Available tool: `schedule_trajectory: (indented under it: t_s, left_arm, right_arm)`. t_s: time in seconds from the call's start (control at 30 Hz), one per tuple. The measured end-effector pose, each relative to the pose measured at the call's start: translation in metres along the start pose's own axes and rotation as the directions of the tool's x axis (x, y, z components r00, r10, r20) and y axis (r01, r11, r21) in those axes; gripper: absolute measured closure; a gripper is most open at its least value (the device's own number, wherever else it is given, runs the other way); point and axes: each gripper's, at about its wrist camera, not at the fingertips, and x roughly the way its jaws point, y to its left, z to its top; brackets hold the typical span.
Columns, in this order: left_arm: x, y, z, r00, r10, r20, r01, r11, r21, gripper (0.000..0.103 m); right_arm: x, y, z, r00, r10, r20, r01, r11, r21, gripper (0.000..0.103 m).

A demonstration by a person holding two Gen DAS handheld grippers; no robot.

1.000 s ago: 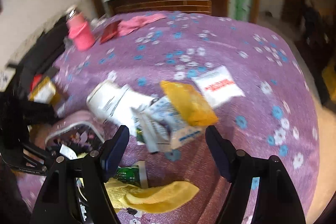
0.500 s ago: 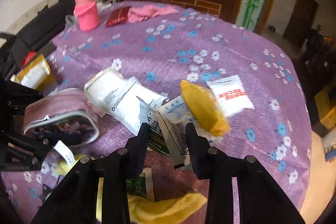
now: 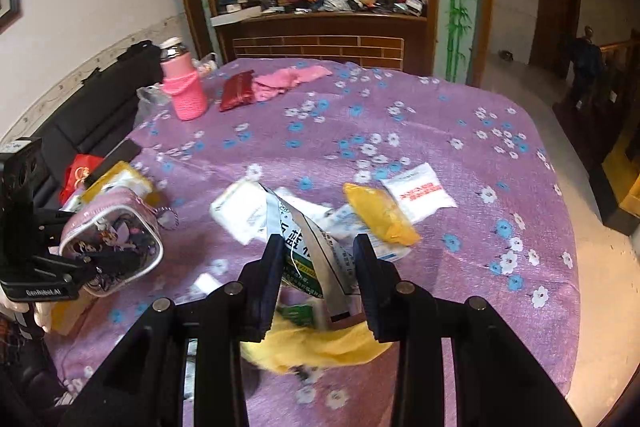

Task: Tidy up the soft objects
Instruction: 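Grasp the green-and-white packet with the right tool while the left tool lifts the pencil case, then carry the pencil case and green packet into the foam box, open both tools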

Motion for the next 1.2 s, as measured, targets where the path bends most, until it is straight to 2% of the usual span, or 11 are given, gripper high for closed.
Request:
schedule_trajectory:
  t_s: [0.17, 0.3, 0.47, 0.73, 0.9, 1.03, 1.13, 1.2]
  left_arm:
    - [-0.046, 0.009, -0.024, 0.998, 0.021, 0.067, -0.017, 0.998, -0.059, 0.078]
    - [-0.08, 0.034, -0.049, 0.991, 0.072, 0.109, -0.056, 0.988, -0.141, 0.077]
    - [-0.103, 0.083, -0.078, 0.981, 0.153, 0.119, -0.115, 0.953, -0.281, 0.077]
    - [-0.136, 0.119, -0.129, 0.953, 0.274, 0.127, -0.205, 0.896, -0.395, 0.077]
    - [-0.145, 0.135, -0.152, 0.943, 0.311, 0.115, -0.233, 0.868, -0.439, 0.077]
    - [-0.144, 0.148, -0.162, 0.926, 0.369, 0.086, -0.294, 0.842, -0.452, 0.076]
    - [-0.139, 0.149, -0.169, 0.921, 0.384, 0.061, -0.321, 0.84, -0.437, 0.068]
    - [-0.135, 0.15, -0.175, 0.923, 0.383, 0.049, -0.326, 0.841, -0.432, 0.053]
  right_arm:
    - [-0.015, 0.036, -0.005, 0.998, 0.063, 0.017, -0.062, 0.997, -0.035, 0.069]
    - [-0.017, 0.07, -0.006, 0.99, 0.138, 0.022, -0.136, 0.989, -0.052, 0.069]
    - [-0.007, 0.117, -0.008, 0.975, 0.222, 0.0, -0.221, 0.972, -0.081, 0.069]
    - [0.012, 0.193, -0.011, 0.944, 0.324, -0.067, -0.331, 0.934, -0.137, 0.068]
    - [0.033, 0.236, -0.011, 0.929, 0.35, -0.12, -0.366, 0.916, -0.163, 0.068]
    - [0.047, 0.262, -0.012, 0.924, 0.349, -0.155, -0.374, 0.908, -0.188, 0.068]
    - [0.055, 0.28, -0.011, 0.924, 0.342, -0.171, -0.372, 0.905, -0.204, 0.068]
    - [0.061, 0.288, -0.007, 0.925, 0.335, -0.181, -0.369, 0.906, -0.208, 0.068]
